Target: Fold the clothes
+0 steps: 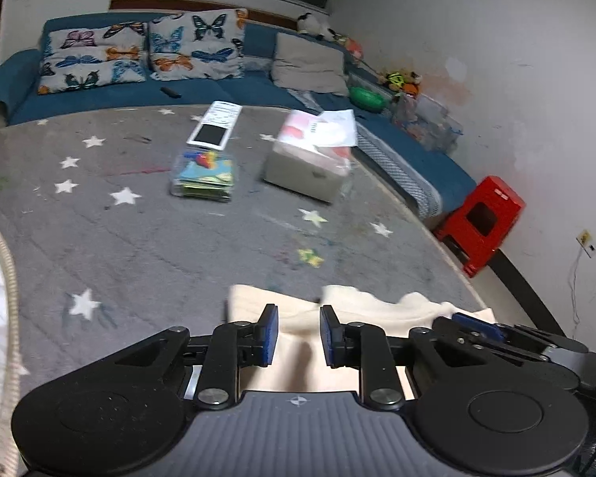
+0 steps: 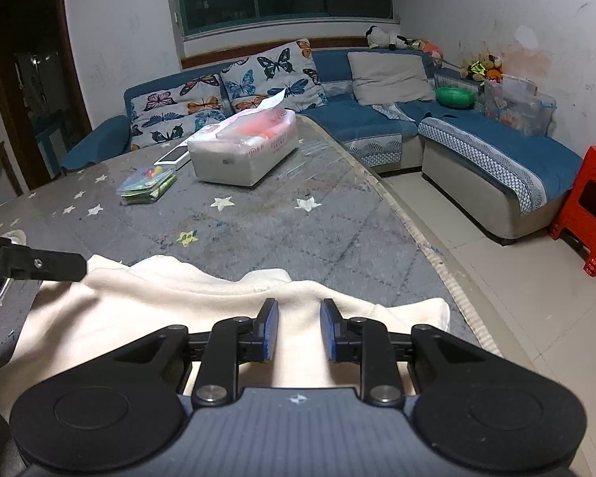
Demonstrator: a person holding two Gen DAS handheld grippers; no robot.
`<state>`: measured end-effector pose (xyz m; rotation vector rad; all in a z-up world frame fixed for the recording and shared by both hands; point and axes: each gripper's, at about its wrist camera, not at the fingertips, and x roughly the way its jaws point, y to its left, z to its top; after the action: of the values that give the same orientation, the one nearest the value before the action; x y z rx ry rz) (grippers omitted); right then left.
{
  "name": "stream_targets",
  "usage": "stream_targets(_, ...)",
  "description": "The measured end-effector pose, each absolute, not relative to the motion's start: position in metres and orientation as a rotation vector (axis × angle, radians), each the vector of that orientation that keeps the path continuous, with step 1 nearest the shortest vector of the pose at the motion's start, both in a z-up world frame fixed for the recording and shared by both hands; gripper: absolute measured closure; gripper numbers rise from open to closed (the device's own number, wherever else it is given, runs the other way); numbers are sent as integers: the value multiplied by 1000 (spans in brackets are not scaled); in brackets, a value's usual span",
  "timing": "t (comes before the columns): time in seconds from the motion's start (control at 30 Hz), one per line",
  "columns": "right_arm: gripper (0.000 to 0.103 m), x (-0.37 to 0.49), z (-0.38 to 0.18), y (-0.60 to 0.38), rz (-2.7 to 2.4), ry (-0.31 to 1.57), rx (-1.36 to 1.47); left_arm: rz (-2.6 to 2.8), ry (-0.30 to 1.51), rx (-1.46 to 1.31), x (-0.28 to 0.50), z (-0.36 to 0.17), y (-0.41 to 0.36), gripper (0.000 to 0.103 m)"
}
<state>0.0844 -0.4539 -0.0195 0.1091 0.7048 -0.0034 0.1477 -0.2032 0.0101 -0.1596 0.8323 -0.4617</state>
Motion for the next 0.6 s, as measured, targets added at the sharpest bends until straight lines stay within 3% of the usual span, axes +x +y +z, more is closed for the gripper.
stream_targets(0.6,59,76,-15,-446,23,719,80,-546,912,-195,153,-16,-227,79)
